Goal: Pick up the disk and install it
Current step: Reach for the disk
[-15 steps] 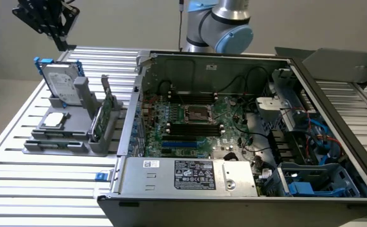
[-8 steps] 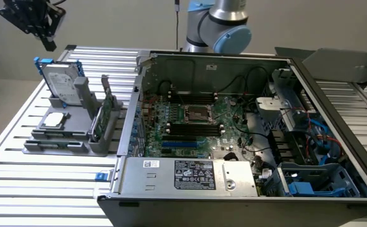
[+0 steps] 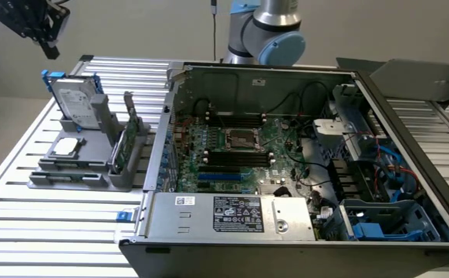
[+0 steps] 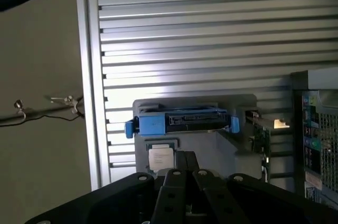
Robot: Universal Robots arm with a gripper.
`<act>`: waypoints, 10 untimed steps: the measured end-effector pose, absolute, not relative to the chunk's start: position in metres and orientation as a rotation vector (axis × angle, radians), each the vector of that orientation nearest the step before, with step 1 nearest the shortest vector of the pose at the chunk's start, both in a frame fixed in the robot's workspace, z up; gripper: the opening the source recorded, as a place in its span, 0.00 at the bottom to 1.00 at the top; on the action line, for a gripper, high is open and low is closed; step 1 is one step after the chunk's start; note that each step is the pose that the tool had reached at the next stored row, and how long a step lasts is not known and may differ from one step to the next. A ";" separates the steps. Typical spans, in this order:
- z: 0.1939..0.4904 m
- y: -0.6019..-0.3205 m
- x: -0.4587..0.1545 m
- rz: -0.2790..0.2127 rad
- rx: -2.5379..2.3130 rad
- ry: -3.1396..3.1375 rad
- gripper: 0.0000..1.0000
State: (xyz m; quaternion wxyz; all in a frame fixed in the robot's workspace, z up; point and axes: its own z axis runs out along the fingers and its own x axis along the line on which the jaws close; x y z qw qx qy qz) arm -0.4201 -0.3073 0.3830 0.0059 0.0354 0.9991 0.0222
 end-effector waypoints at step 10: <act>0.383 -0.290 -0.423 0.067 0.114 3.170 0.11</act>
